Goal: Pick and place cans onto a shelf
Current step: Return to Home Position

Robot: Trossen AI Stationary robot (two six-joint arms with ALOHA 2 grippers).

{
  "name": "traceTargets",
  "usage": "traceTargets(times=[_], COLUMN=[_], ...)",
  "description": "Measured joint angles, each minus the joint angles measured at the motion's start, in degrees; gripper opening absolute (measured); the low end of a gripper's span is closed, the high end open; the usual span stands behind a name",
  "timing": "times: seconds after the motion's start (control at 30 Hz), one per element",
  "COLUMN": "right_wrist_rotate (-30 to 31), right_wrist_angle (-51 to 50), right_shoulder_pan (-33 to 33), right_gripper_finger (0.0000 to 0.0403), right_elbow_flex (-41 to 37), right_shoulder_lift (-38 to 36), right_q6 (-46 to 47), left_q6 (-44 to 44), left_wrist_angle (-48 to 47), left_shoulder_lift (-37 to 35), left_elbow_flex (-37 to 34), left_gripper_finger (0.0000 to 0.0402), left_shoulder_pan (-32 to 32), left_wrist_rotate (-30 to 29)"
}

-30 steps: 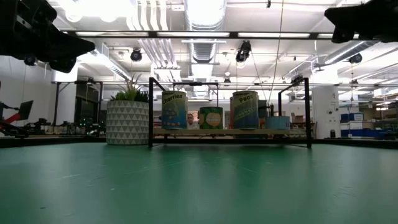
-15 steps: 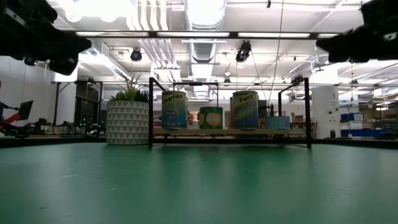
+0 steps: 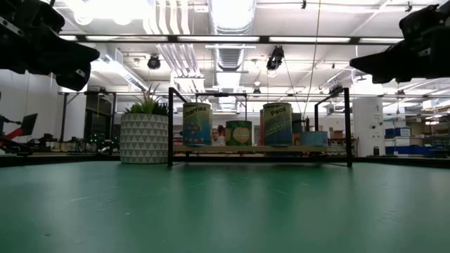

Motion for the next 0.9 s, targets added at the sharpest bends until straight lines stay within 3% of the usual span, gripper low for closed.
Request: traceTargets(times=[0.27, 0.9], right_wrist_rotate=[7.92, 8.37], right_wrist_angle=[-0.31, -0.53], right_shoulder_pan=[0.00, 0.00], right_gripper_finger=[0.0012, 0.0013], right_elbow_flex=[0.00, -0.07], right_shoulder_lift=[0.44, 0.50], right_q6=[-5.46, -1.14], left_q6=[-2.88, -3.01], left_wrist_angle=[0.03, 0.16], left_shoulder_lift=[0.01, 0.07], left_elbow_flex=[0.00, 0.00], left_gripper_finger=[0.0000, 0.0000], left_shoulder_pan=[0.00, 0.00], left_wrist_rotate=[-0.14, -0.16])
